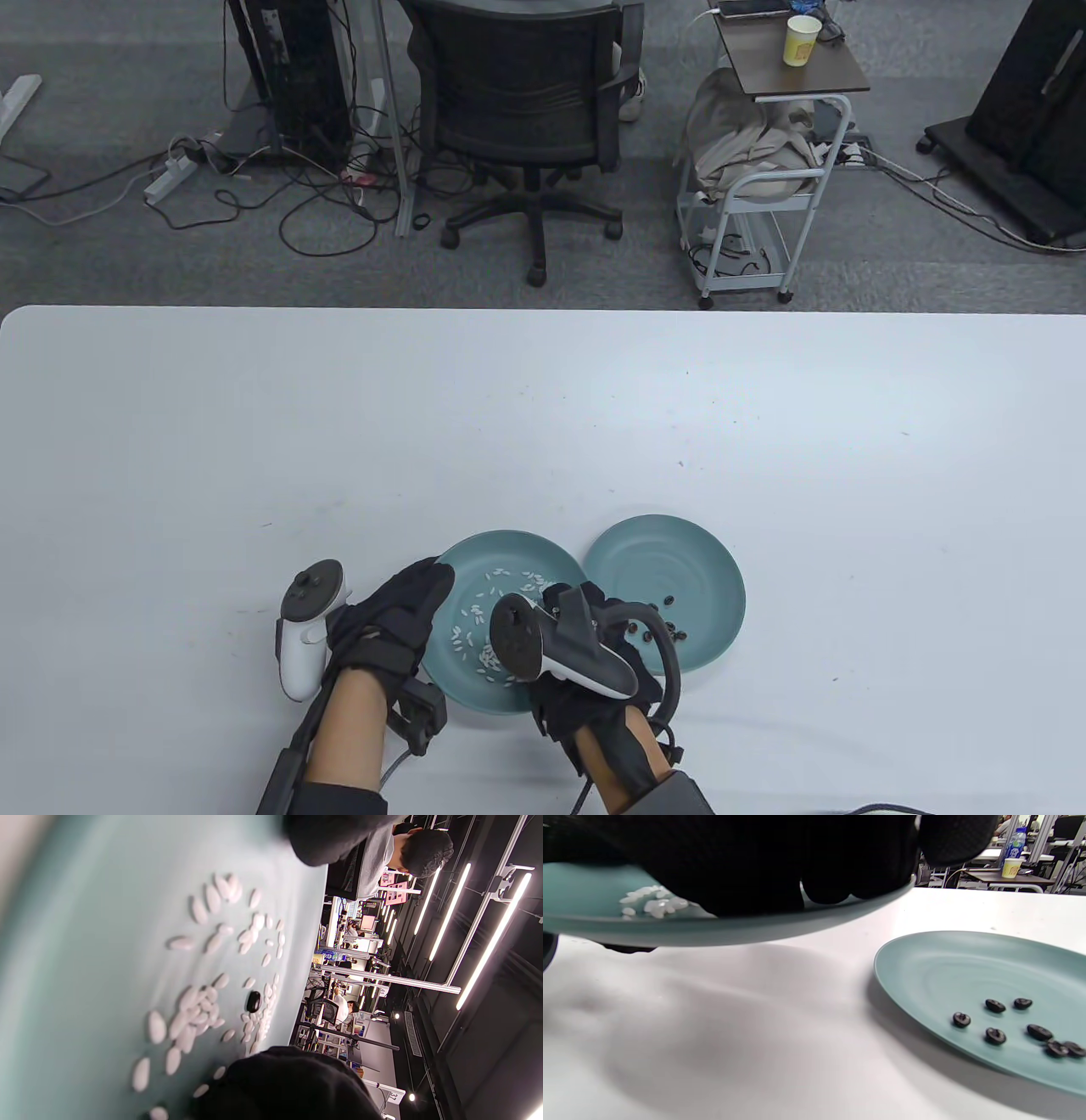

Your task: Pick coffee beans with hand pinch into plate

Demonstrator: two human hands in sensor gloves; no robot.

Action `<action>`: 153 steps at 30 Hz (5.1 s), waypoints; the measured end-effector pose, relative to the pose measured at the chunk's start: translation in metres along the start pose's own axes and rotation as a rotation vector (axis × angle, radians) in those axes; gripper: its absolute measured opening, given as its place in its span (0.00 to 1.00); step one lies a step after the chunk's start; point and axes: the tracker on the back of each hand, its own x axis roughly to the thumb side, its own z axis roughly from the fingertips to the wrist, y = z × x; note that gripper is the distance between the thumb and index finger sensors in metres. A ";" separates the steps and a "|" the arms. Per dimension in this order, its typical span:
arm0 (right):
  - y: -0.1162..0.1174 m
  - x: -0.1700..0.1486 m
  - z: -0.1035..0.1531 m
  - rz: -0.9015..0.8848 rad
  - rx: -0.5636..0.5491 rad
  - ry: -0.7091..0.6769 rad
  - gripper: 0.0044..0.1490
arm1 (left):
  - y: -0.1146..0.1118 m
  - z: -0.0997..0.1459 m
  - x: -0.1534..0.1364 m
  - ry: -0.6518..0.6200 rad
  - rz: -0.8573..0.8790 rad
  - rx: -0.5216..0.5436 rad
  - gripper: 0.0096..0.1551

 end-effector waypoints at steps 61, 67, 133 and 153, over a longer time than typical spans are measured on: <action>-0.008 -0.068 0.000 -0.325 -0.214 0.030 0.23 | 0.002 0.003 -0.001 -0.018 -0.032 0.016 0.28; 0.000 -0.099 -0.003 -0.316 -0.190 0.156 0.24 | 0.001 0.003 -0.001 -0.013 -0.052 0.029 0.28; -0.018 -0.098 -0.001 -0.336 -0.365 0.126 0.24 | 0.007 0.004 -0.003 -0.020 0.032 0.115 0.28; -0.034 0.008 -0.029 0.003 -0.102 0.010 0.24 | 0.001 -0.001 -0.003 -0.006 0.033 0.009 0.28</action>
